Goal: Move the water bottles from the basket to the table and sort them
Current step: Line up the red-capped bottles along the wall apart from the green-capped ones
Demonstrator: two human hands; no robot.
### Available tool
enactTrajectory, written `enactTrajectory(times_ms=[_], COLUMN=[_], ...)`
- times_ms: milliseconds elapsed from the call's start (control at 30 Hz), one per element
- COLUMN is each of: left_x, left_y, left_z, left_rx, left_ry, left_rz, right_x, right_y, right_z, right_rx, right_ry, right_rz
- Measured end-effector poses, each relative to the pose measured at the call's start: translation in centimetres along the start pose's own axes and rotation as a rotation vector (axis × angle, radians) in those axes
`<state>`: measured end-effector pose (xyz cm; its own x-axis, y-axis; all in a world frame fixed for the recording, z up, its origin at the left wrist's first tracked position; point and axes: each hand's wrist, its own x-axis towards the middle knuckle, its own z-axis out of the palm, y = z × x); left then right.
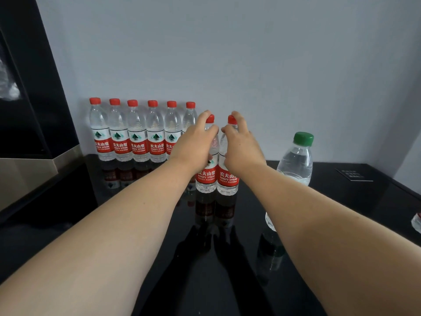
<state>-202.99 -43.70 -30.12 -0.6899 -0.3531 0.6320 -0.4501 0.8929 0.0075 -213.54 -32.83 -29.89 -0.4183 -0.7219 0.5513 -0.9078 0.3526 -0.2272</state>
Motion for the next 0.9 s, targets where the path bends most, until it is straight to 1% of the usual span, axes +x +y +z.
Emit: enactTrajectory(times_ms=[567, 900], left_x=[6.7, 10.4], left_y=[-4.6, -6.3], left_z=[4.5, 7.4], left_rx=[0.054, 0.076], left_ry=[-0.052, -0.056], left_rz=[0.079, 0.080], right_x=[6.6, 10.3], right_y=[1.6, 3.1], right_z=[4.2, 6.4], right_rx=[-0.038, -0.045], right_ry=[0.008, 0.014], right_rz=[0.036, 0.044])
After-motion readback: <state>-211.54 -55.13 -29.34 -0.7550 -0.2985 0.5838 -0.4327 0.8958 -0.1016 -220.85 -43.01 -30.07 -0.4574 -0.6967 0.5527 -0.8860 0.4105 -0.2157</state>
